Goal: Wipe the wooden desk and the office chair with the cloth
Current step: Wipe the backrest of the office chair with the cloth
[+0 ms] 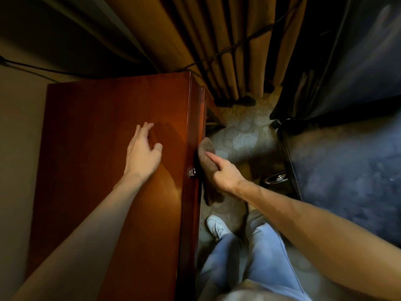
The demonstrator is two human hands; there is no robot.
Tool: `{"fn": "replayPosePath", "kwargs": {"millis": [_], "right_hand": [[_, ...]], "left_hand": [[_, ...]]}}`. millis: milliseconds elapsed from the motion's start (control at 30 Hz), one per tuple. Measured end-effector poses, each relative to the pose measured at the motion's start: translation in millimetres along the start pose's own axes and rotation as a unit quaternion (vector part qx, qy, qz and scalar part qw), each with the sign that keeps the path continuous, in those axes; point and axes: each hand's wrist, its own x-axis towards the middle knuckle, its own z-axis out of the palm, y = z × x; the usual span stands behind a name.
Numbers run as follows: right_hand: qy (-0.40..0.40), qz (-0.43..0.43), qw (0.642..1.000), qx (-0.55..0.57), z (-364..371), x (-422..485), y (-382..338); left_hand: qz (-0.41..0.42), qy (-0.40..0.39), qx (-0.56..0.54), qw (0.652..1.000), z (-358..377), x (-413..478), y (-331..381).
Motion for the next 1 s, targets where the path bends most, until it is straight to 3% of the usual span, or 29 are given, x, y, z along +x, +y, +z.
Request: {"fn": "replayPosePath", "kwargs": {"millis": [133, 400, 467, 533, 567, 633, 733, 833, 1000], "right_hand": [[-0.059, -0.058, 0.976, -0.200, 26, -3, -8], [-0.056, -0.108, 0.917, -0.379, 31, -19, 2], [-0.029, -0.091, 0.941, -0.325, 35, -21, 9], [-0.007, -0.035, 0.990, -0.135, 37, -14, 13], [0.013, -0.020, 0.998, -0.062, 40, -8, 13], [0.028, 0.009, 1.000, 0.000, 46, 5, 11], [0.038, 0.076, 0.996, 0.007, 49, 28, -1], [0.079, 0.069, 0.994, -0.006, 67, 9, 3], [0.161, -0.018, 0.981, 0.109, 130, -60, 2]], "left_hand": [[-0.016, 0.002, -0.009, 1.000, -6, 2, -11], [-0.020, -0.039, -0.030, 0.999, 1, -13, -24], [-0.022, -0.052, -0.023, 0.998, 6, -16, -27], [-0.025, -0.054, -0.021, 0.998, 9, -15, -31], [-0.019, -0.050, -0.022, 0.998, 10, -16, -35], [-0.013, -0.036, -0.037, 0.999, 8, -21, -42], [-0.034, -0.015, -0.086, 0.996, 1, -26, -46], [-0.041, 0.010, -0.131, 0.990, -1, -43, -50], [-0.043, 0.005, -0.155, 0.987, 11, -72, -52]]}}
